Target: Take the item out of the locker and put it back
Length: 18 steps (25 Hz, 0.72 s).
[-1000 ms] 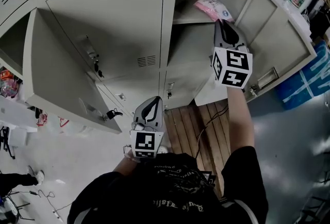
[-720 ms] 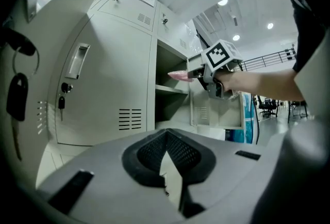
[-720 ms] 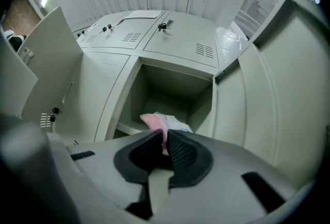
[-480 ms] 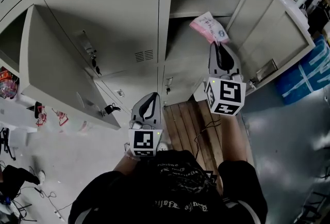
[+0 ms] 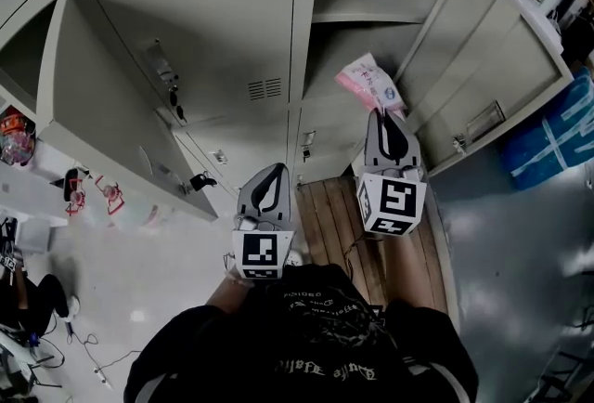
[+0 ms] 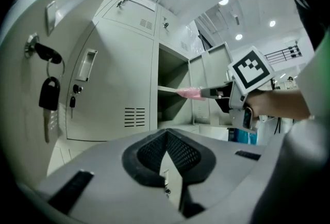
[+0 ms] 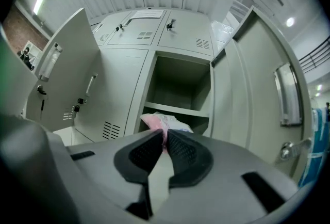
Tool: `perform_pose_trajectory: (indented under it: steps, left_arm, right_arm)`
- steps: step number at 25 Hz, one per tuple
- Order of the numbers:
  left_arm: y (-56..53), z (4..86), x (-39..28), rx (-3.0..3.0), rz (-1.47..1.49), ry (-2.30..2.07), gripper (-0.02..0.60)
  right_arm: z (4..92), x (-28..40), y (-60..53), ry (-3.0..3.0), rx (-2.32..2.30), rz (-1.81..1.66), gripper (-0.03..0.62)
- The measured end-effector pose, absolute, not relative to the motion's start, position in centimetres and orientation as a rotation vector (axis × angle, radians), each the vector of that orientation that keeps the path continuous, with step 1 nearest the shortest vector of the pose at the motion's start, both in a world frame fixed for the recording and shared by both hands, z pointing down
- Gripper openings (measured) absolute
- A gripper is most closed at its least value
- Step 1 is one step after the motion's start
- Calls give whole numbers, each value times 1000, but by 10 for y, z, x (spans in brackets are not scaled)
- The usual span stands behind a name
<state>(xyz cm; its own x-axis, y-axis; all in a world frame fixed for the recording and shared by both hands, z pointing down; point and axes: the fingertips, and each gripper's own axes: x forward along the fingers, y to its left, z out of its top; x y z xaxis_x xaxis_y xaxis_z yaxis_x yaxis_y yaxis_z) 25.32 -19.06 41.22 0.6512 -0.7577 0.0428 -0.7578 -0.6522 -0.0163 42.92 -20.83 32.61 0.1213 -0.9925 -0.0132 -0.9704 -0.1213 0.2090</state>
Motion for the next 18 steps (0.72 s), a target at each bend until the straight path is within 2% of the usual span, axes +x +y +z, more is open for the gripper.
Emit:
perform_pose_trajectory:
  steps: [18]
  left_arm:
    - [-184, 427, 246, 2815, 107, -1371, 8]
  right_arm:
    - [388, 391, -182, -2059, 2155, -96, 28]
